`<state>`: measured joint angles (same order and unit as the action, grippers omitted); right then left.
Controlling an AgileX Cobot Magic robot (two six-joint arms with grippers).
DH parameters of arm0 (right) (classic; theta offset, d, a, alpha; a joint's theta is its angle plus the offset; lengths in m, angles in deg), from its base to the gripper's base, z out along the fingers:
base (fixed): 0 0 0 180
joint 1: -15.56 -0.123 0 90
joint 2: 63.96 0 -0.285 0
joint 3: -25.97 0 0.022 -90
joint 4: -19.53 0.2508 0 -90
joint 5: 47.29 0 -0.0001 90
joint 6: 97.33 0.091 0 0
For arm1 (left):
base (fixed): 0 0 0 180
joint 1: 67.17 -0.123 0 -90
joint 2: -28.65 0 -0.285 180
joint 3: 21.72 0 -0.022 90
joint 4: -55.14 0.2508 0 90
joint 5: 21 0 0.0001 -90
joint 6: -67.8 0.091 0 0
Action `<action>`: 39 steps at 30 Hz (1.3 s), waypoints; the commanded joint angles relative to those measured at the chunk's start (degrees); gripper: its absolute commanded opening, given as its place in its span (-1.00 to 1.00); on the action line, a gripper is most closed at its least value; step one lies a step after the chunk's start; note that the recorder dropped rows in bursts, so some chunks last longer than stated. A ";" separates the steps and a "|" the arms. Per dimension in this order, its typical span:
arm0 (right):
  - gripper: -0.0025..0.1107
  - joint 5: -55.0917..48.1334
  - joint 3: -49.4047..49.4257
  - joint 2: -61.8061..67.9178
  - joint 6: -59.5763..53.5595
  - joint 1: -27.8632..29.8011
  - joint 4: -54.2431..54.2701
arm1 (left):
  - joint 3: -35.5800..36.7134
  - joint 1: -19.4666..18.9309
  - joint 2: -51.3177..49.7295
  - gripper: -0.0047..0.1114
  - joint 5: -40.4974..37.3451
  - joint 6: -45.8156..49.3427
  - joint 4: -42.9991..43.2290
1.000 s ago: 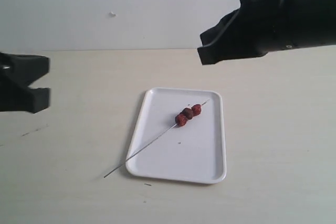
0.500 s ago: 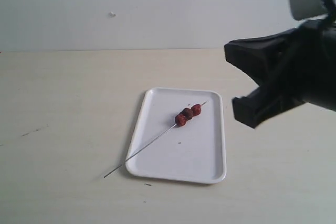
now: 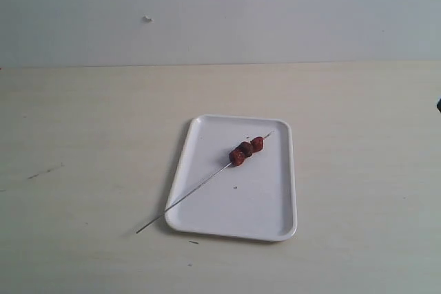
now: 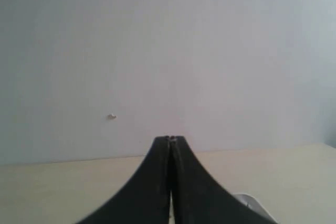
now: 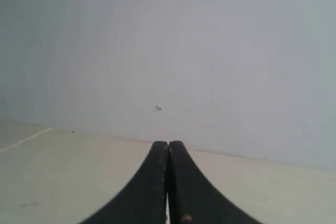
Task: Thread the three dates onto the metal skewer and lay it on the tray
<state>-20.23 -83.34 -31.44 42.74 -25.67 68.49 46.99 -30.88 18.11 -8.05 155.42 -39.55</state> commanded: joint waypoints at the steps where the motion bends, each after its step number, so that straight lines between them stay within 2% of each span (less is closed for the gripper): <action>1: -0.96 1.31 2.00 -3.54 1.26 -0.16 10.03 | 0.38 0.35 0.29 -0.92 0.23 0.20 -0.35; 9: -0.96 1.31 2.00 -3.90 0.88 -0.16 12.01 | 0.38 0.35 0.29 -0.92 0.23 0.20 -0.35; 13: -0.96 1.83 2.00 -3.90 -4.02 -0.16 12.02 | 0.38 0.35 0.29 -0.92 0.23 0.32 -0.35; 16: -0.96 -2.07 2.00 -3.90 -11.38 1.06 12.11 | 0.38 0.35 0.29 -0.92 0.23 0.32 -0.35; 18: -0.96 -7.86 2.00 -5.34 -13.99 6.60 11.12 | 0.38 0.35 0.29 -0.92 0.23 0.32 -0.35; 21: -0.96 -17.89 2.00 -9.18 -14.23 19.92 9.89 | 0.38 0.35 0.29 -0.92 0.23 0.32 -0.35; 23: -0.96 -23.29 2.00 -12.71 -14.23 31.26 9.89 | 0.38 0.35 0.29 -0.92 0.23 0.32 -0.35; 26: -0.96 -27.07 2.00 -16.43 -14.23 40.35 9.89 | 0.38 0.35 0.29 -0.92 0.23 0.32 -0.35; 29: -0.96 -28.01 2.00 -17.83 -14.06 44.17 9.89 | 0.38 0.35 0.29 -0.92 0.23 0.32 -0.35; 36: -0.96 -28.98 2.14 -17.97 -14.06 44.70 8.82 | 0.38 0.35 0.29 -0.92 0.23 0.32 -0.35; 39: -0.96 -30.18 2.14 -17.97 -9.09 44.70 0.66 | 0.38 0.35 0.29 -0.92 0.23 0.32 -0.35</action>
<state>-48.93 -81.58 -49.09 29.82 18.73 76.16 46.99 -30.88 18.11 -8.05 155.55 -39.58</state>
